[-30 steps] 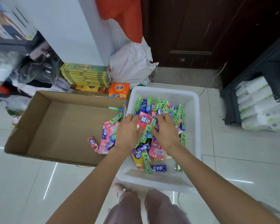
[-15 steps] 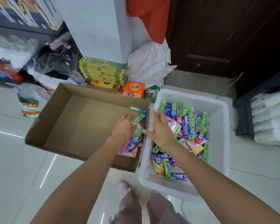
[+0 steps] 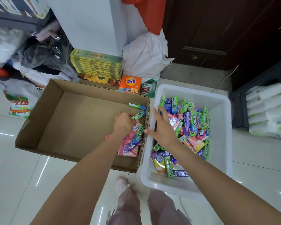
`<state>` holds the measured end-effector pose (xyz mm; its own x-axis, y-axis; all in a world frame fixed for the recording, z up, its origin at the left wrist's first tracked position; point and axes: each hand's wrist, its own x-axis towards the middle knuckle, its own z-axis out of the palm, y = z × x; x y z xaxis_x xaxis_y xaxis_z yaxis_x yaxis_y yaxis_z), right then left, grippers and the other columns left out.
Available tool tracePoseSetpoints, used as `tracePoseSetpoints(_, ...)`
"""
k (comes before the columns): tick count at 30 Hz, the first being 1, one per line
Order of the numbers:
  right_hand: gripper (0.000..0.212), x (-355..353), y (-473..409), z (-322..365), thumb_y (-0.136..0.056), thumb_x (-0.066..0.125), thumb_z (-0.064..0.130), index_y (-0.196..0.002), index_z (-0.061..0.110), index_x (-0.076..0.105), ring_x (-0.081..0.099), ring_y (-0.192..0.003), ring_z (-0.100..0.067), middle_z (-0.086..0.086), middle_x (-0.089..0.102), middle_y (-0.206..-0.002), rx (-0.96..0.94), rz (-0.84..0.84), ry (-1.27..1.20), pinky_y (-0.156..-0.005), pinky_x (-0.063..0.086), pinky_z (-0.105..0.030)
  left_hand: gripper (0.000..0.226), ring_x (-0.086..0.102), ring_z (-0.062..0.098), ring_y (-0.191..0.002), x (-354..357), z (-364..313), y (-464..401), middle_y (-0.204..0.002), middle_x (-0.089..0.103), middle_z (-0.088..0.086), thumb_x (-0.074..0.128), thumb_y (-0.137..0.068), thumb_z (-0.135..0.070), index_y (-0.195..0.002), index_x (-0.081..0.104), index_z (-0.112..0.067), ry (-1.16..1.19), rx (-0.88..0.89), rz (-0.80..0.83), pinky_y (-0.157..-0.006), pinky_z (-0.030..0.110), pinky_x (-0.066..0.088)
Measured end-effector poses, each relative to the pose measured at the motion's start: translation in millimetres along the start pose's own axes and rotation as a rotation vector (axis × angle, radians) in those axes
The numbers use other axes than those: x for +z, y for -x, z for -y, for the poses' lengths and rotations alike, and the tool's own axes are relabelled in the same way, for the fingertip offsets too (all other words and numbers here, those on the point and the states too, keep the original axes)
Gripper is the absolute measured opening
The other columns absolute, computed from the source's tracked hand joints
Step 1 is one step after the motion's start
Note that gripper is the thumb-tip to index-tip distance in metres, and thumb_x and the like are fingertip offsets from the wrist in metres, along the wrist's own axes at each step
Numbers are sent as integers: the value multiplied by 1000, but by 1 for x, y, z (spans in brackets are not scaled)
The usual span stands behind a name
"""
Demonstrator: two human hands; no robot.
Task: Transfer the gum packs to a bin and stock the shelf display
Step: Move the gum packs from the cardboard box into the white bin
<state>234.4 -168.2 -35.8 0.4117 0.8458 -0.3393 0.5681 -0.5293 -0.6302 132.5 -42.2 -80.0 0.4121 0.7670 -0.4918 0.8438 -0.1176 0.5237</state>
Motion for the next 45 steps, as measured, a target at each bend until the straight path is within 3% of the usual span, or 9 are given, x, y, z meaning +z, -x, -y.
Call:
tracePoseSetpoints(7,87,2,3,0,-87,65,26,-151,18,7,2,-144,-8,11,-10,-157,1,-4,-70,-113,13,-23,30,57,14,-85,-19,-7,24,-96,64,2,66,-85,-6,-114,64,-12,198,30,-94,-70,12,47)
tracePoseSetpoints(10,87,0,3,1,-87,64,26,-151,17,7,1,-145,-9,9,-10,-158,-3,9,-71,-112,11,-22,29,60,18,-100,-30,-8,38,-113,65,6,63,-85,-1,-112,66,-12,259,37,-149,-87,25,50)
tracePoseSetpoints(13,79,-7,5,-1,-89,63,27,-150,16,15,6,-145,-14,4,-2,-159,-10,24,-76,-115,12,-27,28,59,11,-88,-42,-13,51,-110,67,4,64,-85,-3,-110,68,-15,350,92,-240,-70,16,50)
tracePoseSetpoints(20,65,-45,20,-33,-89,63,20,-145,14,32,20,-143,-20,-4,19,-155,55,-105,-50,-114,19,-28,27,62,15,-89,-29,-66,75,-92,65,-9,67,-82,-5,-106,70,-19,517,239,-242,-83,35,52)
tracePoseSetpoints(27,73,-76,40,-92,-85,66,22,-147,12,28,20,-142,-21,-8,22,-154,157,-141,-33,-114,18,-29,28,54,11,-83,38,-122,67,-87,57,-2,67,-83,-7,-110,68,-13,335,290,-106,-76,18,43)
tracePoseSetpoints(31,80,-82,45,-107,-85,67,22,-149,14,20,22,-141,-20,-6,23,-154,165,-47,-74,-113,21,-29,28,55,16,-83,61,-125,61,-97,62,6,62,-86,-6,-112,67,-14,87,328,-54,-76,18,42)
tracePoseSetpoints(34,79,-83,46,-106,-85,66,23,-149,18,20,21,-142,-20,-5,22,-154,142,-35,-82,-114,20,-29,29,59,23,-101,63,-114,64,-114,59,10,61,-86,-7,-114,65,-14,-48,357,-38,-91,31,47)
tracePoseSetpoints(41,67,-70,40,-68,-88,62,24,-146,18,30,21,-141,-19,-2,24,-152,-68,-57,-31,-114,20,-28,27,56,18,-96,28,-88,81,-109,59,8,60,-88,-11,-115,63,-8,91,384,-276,-82,15,35)
tracePoseSetpoints(45,69,-52,27,-31,-89,60,26,-148,16,25,19,-142,-17,1,21,-153,-123,-4,-10,-114,20,-30,26,57,18,-91,2,-48,78,-108,60,8,54,-89,-7,-114,61,-8,189,207,-375,-85,26,43)
